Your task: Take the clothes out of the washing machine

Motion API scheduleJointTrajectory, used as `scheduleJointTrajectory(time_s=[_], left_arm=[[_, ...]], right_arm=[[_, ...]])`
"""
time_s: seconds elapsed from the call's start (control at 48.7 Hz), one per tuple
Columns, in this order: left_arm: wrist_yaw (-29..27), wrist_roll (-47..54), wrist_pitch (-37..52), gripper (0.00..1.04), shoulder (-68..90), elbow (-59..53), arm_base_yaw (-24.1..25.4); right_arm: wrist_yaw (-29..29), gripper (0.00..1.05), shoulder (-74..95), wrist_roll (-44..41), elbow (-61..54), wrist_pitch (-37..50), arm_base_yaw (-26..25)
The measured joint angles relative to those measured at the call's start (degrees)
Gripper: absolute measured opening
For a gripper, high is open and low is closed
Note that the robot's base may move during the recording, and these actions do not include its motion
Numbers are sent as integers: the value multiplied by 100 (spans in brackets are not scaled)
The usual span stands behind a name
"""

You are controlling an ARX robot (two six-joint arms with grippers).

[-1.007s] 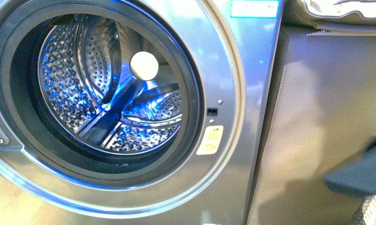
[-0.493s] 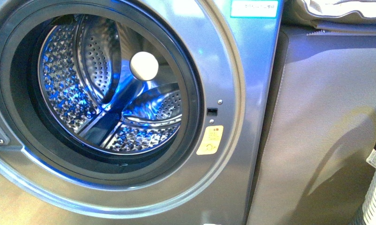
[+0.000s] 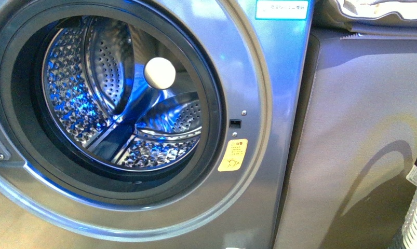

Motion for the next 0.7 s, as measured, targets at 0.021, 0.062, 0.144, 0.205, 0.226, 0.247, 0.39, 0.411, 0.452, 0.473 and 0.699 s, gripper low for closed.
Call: scheduleJointTrajectory(time_s=[0.021,0.062,0.144,0.205,0.226,0.247,0.39,0.411,0.452,0.473,0.699], left_arm=[[0,0,0,98,0,0,0],[-2,0,0,98,0,0,2],[-2,0,0,98,0,0,2],[0,0,0,98,0,0,2],[0,0,0,98,0,0,2],[0,0,0,98,0,0,2],[2,0,0,98,0,0,0],[0,0,0,98,0,0,0],[0,0,0,98,0,0,0],[0,0,0,98,0,0,0],[0,0,0,98,0,0,2]], right_arm=[[13,98,-63,11,-48,-44,35],[79,98,-260,31,-155,-146,118],[179,97,-804,179,-299,-240,273],[433,97,-1416,354,-382,-181,485],[546,97,-1620,382,-402,-149,570],[675,97,-1829,402,-420,-116,667],[1784,97,-3351,192,-455,-118,1725],[2031,97,-3617,101,-455,-144,2028],[2533,97,-4033,-125,-455,-140,2671],[2712,97,-4135,-184,-455,-131,2894],[4216,97,-4817,-1189,-798,63,4817]])
